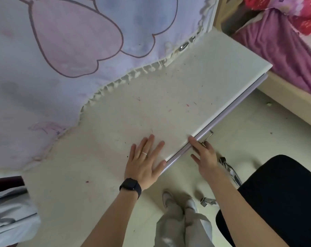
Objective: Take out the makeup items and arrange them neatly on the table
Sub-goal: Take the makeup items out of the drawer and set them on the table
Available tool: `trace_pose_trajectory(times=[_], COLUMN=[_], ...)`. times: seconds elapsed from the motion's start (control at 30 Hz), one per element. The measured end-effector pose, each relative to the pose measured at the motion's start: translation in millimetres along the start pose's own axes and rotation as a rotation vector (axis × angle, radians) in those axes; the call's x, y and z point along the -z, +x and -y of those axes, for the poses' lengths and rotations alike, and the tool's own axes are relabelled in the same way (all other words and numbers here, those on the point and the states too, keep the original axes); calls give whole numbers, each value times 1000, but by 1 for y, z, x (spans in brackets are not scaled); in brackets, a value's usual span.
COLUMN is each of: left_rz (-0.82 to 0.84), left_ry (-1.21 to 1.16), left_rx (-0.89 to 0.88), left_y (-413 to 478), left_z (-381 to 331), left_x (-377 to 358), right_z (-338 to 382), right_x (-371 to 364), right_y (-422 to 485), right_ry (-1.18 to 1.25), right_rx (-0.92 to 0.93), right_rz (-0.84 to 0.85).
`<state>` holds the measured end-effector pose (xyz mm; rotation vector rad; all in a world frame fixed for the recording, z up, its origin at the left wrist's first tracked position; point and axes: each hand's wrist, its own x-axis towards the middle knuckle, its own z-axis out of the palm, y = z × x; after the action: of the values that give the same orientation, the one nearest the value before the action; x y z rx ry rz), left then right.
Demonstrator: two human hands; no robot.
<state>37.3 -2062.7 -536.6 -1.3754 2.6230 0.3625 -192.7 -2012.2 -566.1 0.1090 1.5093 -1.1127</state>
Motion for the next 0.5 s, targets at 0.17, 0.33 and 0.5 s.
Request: trace_pose_trajectory(times=[0.17,0.33,0.5], left_rz=[-21,-25,-33], left_ry=[8,3,9], left_rx=[7,-13,-7], left_y=[0,1,2], left_z=[4,7,5], left_x=[-6,-9,-10], right_z=[-1,-11,-23], right_x=[4,24,53], right_y=[8,-3,-22], right_ry=[-8,-65,-77], right_rx=[45,85,44], right_rz=[-32,-70,-120])
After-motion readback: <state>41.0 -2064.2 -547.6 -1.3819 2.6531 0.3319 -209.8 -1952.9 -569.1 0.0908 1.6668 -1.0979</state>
